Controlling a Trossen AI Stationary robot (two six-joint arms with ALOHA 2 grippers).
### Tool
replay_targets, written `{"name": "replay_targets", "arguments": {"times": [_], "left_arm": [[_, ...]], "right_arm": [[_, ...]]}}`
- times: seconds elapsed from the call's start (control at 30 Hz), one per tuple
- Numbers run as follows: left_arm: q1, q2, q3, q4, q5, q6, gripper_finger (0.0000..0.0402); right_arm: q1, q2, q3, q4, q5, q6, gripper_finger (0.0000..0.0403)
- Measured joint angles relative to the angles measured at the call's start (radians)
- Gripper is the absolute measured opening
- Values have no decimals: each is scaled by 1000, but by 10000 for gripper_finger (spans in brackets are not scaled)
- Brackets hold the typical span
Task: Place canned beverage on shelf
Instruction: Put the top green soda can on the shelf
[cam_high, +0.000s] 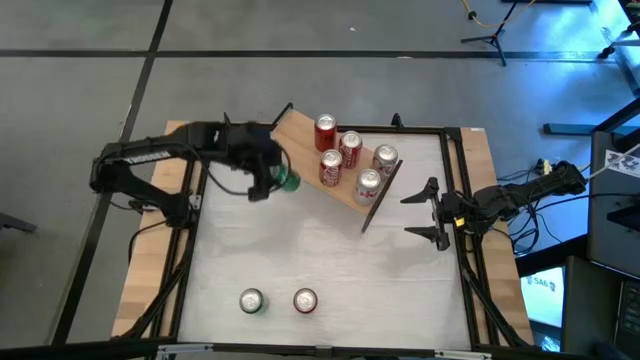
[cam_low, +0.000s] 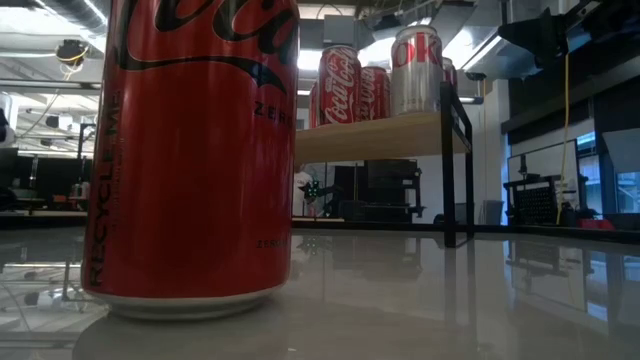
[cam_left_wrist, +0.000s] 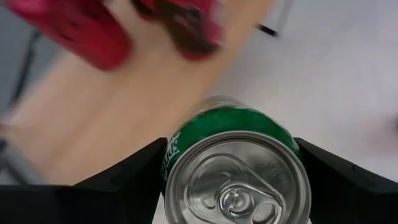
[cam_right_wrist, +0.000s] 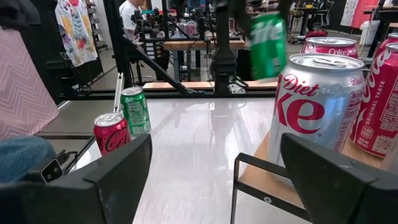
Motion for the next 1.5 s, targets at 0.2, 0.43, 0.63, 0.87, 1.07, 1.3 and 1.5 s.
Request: {"name": "replay_targets", "arguments": {"times": [0.2,0.43,0.63,0.87,1.07,1.3,1.5], "left_arm": [[135,92,118,1,-21,91,287],[278,251,230,-37,-20,168,287],[344,357,333,-113,6,193,287],[371,383,380,-141,86,192,287],[372,382,432,-246,97,185,287],[372,381,455,-283,96,166,287],[369,381,451,-302,98,165,287]], "right_arm": [[0,0,0,0,0,0,349],[0,0,0,0,0,0,349],[0,0,0,0,0,0,349],[0,0,0,0,0,0,349],[0,0,0,0,0,0,349],[0,0,0,-1,0,0,349],[0,0,0,-1,0,0,349]]}}
